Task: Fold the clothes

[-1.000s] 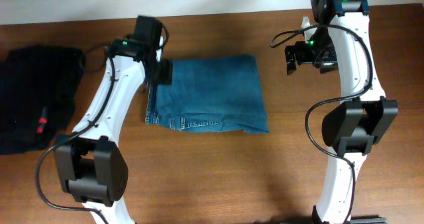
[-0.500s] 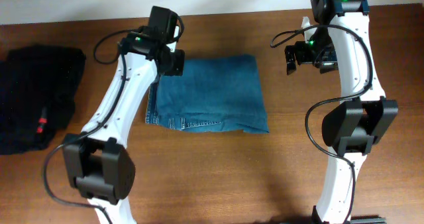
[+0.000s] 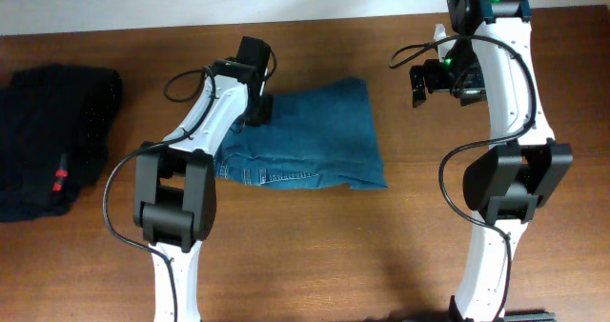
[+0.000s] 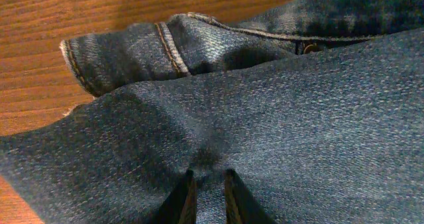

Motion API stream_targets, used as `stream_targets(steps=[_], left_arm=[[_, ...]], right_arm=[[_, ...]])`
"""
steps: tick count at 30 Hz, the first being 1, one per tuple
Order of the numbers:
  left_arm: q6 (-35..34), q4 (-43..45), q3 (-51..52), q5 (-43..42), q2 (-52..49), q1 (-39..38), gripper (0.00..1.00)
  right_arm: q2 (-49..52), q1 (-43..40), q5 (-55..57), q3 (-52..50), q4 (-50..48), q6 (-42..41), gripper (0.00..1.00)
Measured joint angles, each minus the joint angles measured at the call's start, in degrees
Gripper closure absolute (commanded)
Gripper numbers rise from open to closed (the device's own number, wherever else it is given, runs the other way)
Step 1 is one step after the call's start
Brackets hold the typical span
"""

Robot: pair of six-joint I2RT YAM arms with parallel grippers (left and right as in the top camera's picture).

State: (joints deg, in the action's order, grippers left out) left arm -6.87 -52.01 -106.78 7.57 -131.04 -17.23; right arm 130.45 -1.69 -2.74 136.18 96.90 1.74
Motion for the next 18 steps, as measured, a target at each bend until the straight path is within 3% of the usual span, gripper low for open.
stream_targets(steps=[10,18], left_arm=[[-0.17,-13.16,-13.25,0.28,-0.59,0.0,0.85],[-8.07,-27.78,-19.19,0.52,3.87,0.0,1.0]], right_arm=[[0.0,0.0,0.04,0.0,0.0,-0.02,0.01],[0.0,0.0,0.2,0.0,0.0,-0.02,0.01]])
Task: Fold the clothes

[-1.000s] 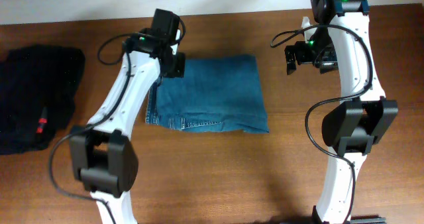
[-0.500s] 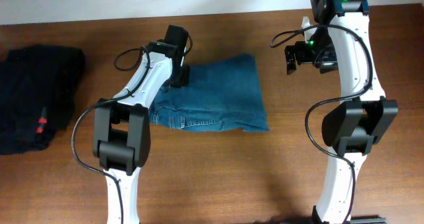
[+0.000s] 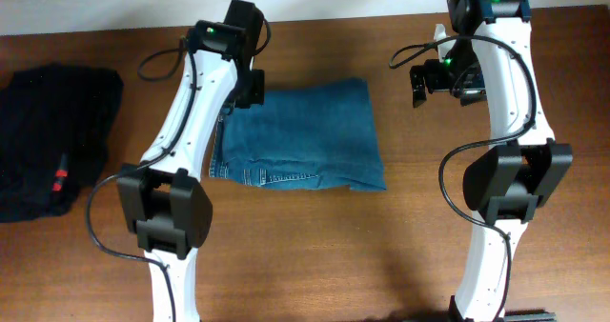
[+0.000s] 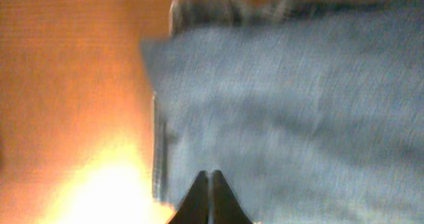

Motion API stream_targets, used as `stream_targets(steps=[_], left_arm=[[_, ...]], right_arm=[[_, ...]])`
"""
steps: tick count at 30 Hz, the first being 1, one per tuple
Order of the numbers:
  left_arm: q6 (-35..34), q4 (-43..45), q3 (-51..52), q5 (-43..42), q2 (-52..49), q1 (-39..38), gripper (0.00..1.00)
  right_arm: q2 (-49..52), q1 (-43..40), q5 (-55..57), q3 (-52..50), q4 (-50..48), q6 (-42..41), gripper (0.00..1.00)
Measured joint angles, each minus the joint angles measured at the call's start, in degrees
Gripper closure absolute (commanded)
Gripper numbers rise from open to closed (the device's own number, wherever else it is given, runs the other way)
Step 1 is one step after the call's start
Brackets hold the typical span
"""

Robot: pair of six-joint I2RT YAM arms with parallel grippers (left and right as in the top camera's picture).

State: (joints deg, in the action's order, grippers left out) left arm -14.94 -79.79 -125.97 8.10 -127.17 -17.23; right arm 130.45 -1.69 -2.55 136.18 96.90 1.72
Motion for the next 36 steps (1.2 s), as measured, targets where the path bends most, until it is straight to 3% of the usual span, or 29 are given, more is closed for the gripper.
stream_targets(steps=[9,15,18,27,36], left_arm=[[-3.56,1.88,13.75,0.09,0.22,0.0,0.99],[-4.22,15.5,27.15,0.17,0.22,0.0,0.99],[-4.17,18.18,29.75,0.52,1.22,0.0,1.0],[-3.98,11.21,24.09,0.28,2.14,-0.52,0.99],[-3.96,13.4,17.59,-4.9,10.36,-6.99,0.98]], right_arm=[[0.0,0.0,0.02,0.0,0.0,0.02,0.01],[0.0,0.0,0.02,0.0,0.0,-0.02,0.01],[0.0,0.0,0.0,-0.02,0.0,0.0,0.01],[-0.02,0.0,0.02,-0.02,-0.02,0.02,0.01],[0.0,0.0,0.02,-0.02,0.0,0.0,0.01]])
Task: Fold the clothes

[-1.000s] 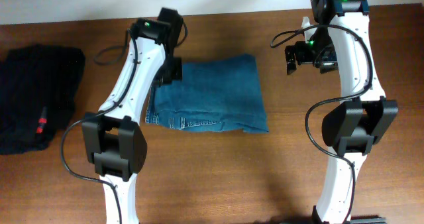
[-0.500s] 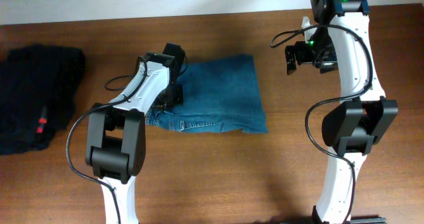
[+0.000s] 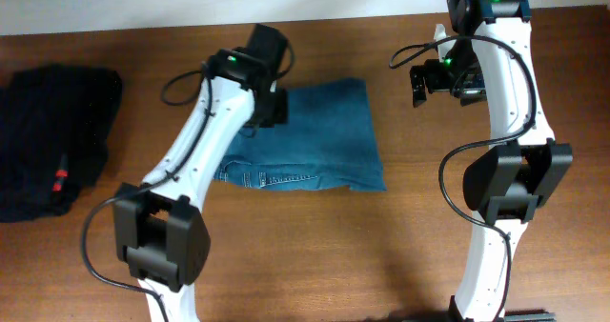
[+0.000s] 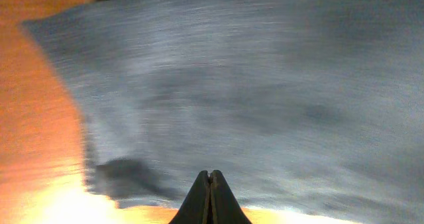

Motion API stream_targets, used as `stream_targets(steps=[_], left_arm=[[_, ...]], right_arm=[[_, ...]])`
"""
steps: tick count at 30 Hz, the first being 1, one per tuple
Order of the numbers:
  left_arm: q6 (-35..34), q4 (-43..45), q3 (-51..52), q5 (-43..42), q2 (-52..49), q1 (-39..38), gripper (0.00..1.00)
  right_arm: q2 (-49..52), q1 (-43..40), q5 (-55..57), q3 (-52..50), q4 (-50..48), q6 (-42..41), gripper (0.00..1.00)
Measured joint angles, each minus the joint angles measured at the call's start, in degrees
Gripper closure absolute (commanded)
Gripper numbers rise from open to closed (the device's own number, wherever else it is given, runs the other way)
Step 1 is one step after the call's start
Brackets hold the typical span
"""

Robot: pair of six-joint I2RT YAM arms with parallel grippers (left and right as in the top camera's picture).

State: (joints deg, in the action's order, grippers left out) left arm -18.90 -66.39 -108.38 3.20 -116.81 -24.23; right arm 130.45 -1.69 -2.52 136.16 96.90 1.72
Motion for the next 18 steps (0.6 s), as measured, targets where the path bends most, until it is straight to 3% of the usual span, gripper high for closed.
stream_targets(steps=[11,18], left_arm=[[-0.02,13.29,8.35,-2.67,-6.62,-11.93,0.93],[0.09,14.95,8.98,-2.43,-11.1,-14.01,0.93]], right_arm=[[-0.02,0.0,0.0,0.0,0.0,0.02,0.01],[-0.02,0.0,0.0,0.0,-0.02,0.0,0.01]])
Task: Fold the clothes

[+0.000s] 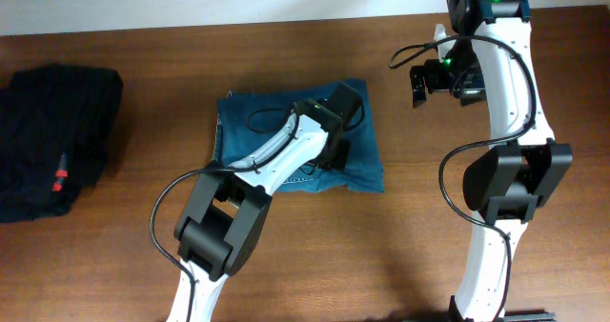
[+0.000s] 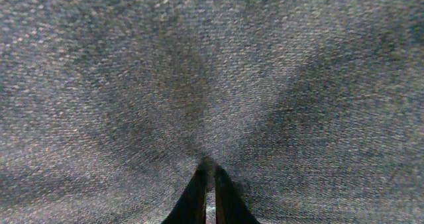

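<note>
The folded blue jeans (image 1: pixel 272 122) lie flat in the middle of the wooden table (image 1: pixel 114 255). My left gripper (image 1: pixel 327 160) is down on their right half, near the front edge. In the left wrist view denim (image 2: pixel 212 65) fills the frame. There the left gripper (image 2: pixel 209 168) is shut to a hairline gap, its tips against the cloth, with creases radiating from them. My right gripper (image 1: pixel 419 87) hangs over the bare table at the back right, away from the jeans. Its jaws are too small to read.
A pile of dark clothes (image 1: pixel 52 136) with a small red mark lies at the table's left edge. The right arm's base stands at the front right, the left arm's base at the front centre-left. A white wall runs behind the table.
My left gripper has moved from above the jeans' back left part to their right front part and now touches the cloth. The right arm has not moved.
My left gripper first pinched denim at the jeans' left side. Then it was free of the cloth and shut, raised over the back left corner. It stayed shut above the back edge, and now rests on the right half of the folded jeans.
</note>
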Motion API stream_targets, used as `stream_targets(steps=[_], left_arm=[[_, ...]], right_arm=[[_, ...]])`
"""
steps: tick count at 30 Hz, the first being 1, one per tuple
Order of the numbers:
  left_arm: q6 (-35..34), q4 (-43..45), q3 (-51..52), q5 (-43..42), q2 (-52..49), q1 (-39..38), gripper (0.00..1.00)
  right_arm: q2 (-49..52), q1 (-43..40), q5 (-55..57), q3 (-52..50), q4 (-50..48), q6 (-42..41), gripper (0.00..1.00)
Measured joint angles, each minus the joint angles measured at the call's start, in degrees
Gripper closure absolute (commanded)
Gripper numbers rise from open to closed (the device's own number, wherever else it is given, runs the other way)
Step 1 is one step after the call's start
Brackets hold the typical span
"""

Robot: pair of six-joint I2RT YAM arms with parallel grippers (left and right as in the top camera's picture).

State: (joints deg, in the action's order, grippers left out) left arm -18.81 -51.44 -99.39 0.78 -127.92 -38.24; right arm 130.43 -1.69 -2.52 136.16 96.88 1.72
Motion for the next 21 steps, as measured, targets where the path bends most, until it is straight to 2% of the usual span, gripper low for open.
stream_targets(steps=[6,10,14,15,16,17,21], left_arm=[[2.43,-5.05,-4.46,0.44,0.02,-0.07,0.93],[4.11,-5.33,-6.8,3.19,2.34,-0.79,0.92],[6.27,-5.55,-7.5,6.29,6.78,-2.95,0.82],[6.58,-5.62,-7.74,6.93,7.58,-3.72,0.78],[7.02,-5.64,-7.82,7.37,8.2,-4.44,0.64],[7.5,-5.68,-7.87,7.74,8.59,-5.05,0.55],[8.04,-6.03,-7.69,8.81,8.76,-6.88,0.3]], right_arm=[[0.0,0.0,0.0,0.0,0.02,0.0,0.01],[0.0,0.0,0.0,0.0,0.0,0.04,0.01],[0.0,0.0,-0.02,0.0,0.02,0.0,0.01],[0.0,0.0,0.0,0.0,0.0,0.0,0.01],[0.02,0.0,-0.02,0.0,0.02,0.0,0.01],[0.0,0.0,0.0,0.0,0.0,0.02,0.01],[0.0,0.0,0.0,0.0,0.0,0.04,0.01]])
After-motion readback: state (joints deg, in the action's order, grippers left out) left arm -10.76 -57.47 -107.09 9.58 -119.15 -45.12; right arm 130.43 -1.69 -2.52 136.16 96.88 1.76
